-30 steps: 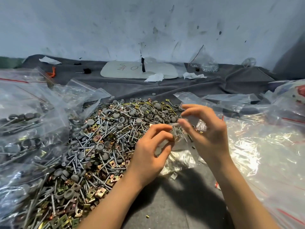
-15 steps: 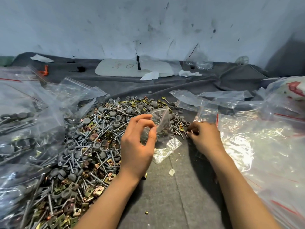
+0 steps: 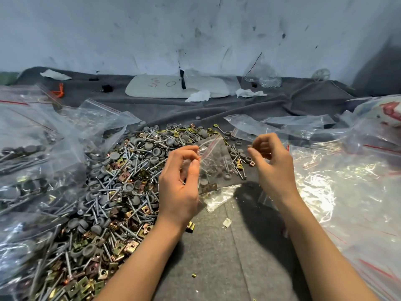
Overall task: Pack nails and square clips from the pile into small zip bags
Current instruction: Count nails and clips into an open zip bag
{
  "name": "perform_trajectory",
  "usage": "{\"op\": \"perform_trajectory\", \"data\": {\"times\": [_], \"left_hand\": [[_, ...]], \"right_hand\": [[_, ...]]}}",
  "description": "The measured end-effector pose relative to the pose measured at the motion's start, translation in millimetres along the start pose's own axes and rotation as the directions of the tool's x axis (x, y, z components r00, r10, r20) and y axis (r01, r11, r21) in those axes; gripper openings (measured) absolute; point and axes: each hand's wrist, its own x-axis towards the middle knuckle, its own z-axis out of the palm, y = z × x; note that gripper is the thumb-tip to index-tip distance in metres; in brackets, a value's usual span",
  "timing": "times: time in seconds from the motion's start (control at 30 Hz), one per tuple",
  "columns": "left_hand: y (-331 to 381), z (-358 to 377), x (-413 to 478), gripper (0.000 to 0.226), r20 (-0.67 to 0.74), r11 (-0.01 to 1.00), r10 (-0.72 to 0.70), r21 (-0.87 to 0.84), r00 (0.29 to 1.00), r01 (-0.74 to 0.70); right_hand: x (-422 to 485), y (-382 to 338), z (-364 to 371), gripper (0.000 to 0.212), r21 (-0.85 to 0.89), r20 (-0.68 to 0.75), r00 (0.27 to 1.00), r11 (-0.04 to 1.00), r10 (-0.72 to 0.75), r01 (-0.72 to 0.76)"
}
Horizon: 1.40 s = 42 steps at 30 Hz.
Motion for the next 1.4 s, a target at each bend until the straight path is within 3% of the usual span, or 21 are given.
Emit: {"op": "perform_trajectory", "data": {"times": [0.07,0.13,0.27,0.33,0.5,0.73,0.83,0.97,1.07,1.17,1.27,1.33,1.4], "left_hand": [[-1,1,-1,0.011,0.092,0.993,0.046,0.101,0.995,-0.055],[-4,3,-3,0.008,0.190,0.965,0.106,0.217,0.976,-0.147],[-7,3,-6,0.011,0.314,0.912,0.189,0.295,0.930,-0.284],[-8,4,-6,0.014,0.320,0.901,0.211,0.303,0.924,-0.311],[-7,5,-6,0.015,0.289,0.909,0.218,0.288,0.932,-0.302],[-2,4,-6,0.006,0.183,0.939,0.215,0.233,0.959,-0.254],[0,4,-6,0.011,0.158,0.945,0.238,0.191,0.958,-0.266],[1,4,-6,0.012,0.203,0.937,0.267,0.174,0.942,-0.303],[1,4,-6,0.013,0.205,0.933,0.284,0.166,0.937,-0.319],[-1,4,-6,0.011,0.150,0.942,0.270,0.164,0.951,-0.293],[-3,4,-5,0.009,0.072,0.955,0.241,0.161,0.968,-0.250],[-3,3,-4,0.013,0.018,0.961,0.233,0.148,0.972,-0.233],[-4,2,-3,0.013,-0.030,0.965,0.232,0.136,0.972,-0.226]], "right_hand": [[-3,-10,0,0.030,0.159,-0.036,0.997,0.985,-0.063,0.068],[-7,-18,3,0.030,0.213,-0.061,0.987,0.965,-0.146,0.156],[-12,-30,8,0.010,0.059,-0.039,0.908,0.906,-0.418,0.420],[-15,-34,10,0.008,0.000,0.006,0.877,0.877,-0.480,0.480],[-18,-38,12,0.011,-0.045,0.062,0.872,0.872,-0.485,0.488],[-16,-38,5,0.016,0.071,-0.163,0.921,0.927,-0.353,0.368],[-17,-42,6,0.014,0.056,-0.177,0.890,0.899,-0.419,0.435],[-21,-46,9,0.008,-0.115,-0.158,0.821,0.836,-0.549,0.537],[-23,-50,11,0.011,-0.145,-0.129,0.811,0.820,-0.571,0.554],[-20,-48,8,0.014,-0.166,-0.186,0.820,0.840,-0.542,0.517],[-12,-35,3,0.018,-0.192,-0.253,0.890,0.921,-0.380,0.339],[-7,-20,3,0.022,-0.232,-0.150,0.968,0.959,-0.202,0.164],[-3,-3,5,0.025,-0.329,0.032,0.999,0.944,0.004,0.006]]}}
